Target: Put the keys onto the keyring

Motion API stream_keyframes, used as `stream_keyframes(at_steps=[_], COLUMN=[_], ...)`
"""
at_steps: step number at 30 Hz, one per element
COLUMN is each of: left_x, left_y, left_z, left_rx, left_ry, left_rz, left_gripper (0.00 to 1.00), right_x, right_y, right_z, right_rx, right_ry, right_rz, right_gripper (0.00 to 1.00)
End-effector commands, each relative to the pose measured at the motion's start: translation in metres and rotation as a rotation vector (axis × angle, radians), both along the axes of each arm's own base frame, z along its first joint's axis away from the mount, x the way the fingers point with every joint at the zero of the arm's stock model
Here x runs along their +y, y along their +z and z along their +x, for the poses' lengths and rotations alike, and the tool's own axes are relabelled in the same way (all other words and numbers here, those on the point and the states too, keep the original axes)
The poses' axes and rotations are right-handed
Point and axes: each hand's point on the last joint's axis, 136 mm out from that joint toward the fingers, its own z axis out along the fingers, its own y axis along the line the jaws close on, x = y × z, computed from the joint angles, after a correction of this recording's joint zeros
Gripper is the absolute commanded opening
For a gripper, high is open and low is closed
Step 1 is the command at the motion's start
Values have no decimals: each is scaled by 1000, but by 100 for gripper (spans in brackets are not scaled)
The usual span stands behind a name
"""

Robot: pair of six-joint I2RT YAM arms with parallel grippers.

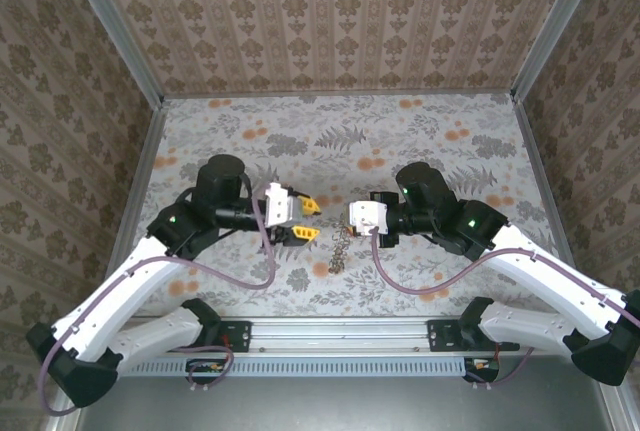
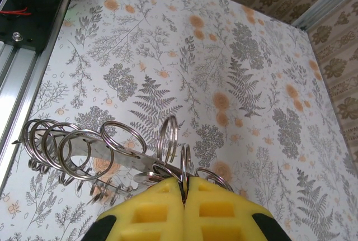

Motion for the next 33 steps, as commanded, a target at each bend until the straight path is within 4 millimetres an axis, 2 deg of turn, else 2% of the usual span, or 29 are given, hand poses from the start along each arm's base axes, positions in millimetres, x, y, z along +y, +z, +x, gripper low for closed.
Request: stream_keyframes(at_steps=[1, 6, 10, 14, 21, 33], left_x=[-7, -29, -38, -40, -43, -41], left_y=[-10, -21, -22, -17, -23, -24], left_z=[32, 46, 35, 28, 26, 7], left_rx=[10, 53, 66, 83, 82, 80], left_ry=[108, 137, 79, 41, 31, -64], left_rz=[66, 115, 118, 99, 114, 115], left_gripper=[41, 42, 40, 39, 36, 38], right_x=[3, 4, 3, 3, 4, 0], right_y=[15, 13, 12, 8, 12, 13], right_z=[1, 4, 6, 7, 6, 3], right_rx=[-45, -27, -20, -15, -17, -19], right_ry=[5, -12, -26, -37, -33, -37], right_rz=[47, 44, 41, 32, 49, 58], right_gripper=[0, 0, 0, 0, 0, 0])
